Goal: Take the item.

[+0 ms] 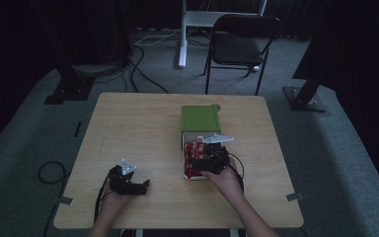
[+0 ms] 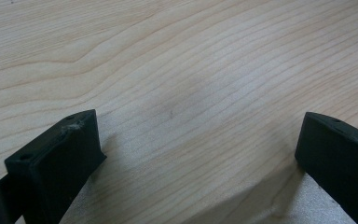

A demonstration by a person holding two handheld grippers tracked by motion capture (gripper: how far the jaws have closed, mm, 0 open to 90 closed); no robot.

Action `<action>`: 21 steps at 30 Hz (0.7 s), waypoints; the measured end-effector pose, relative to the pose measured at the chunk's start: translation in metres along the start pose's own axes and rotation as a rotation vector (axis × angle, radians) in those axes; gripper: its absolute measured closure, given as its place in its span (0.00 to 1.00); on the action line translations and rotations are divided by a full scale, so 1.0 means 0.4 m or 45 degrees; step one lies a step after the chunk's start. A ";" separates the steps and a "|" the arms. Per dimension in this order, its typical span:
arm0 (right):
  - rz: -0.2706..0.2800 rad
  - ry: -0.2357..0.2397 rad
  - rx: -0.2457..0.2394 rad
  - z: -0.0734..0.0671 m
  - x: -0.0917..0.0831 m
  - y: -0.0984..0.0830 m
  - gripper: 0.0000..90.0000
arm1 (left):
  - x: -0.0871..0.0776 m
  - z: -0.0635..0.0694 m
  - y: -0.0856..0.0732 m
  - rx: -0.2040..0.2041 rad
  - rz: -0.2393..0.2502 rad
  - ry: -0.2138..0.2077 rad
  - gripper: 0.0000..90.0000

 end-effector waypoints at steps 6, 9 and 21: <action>-0.026 0.011 -0.012 -0.017 0.016 -0.014 0.26 | 0.000 0.000 0.000 -0.002 0.000 0.000 0.01; -0.048 0.002 -0.021 -0.023 0.027 -0.023 0.28 | 0.000 0.000 0.000 -0.002 0.000 0.000 0.01; -0.069 0.009 -0.009 -0.025 0.047 -0.048 0.55 | 0.000 0.000 0.000 -0.002 0.000 0.000 0.01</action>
Point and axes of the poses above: each handheld gripper's, and its own axes: x roughly forward along the jaws, y roughly out of its top, z roughly to its right, the point moved 7 cm from there along x, roughly forward along the jaws, and after that the axes turned 8 degrees about -y, right-handed, at the moved point
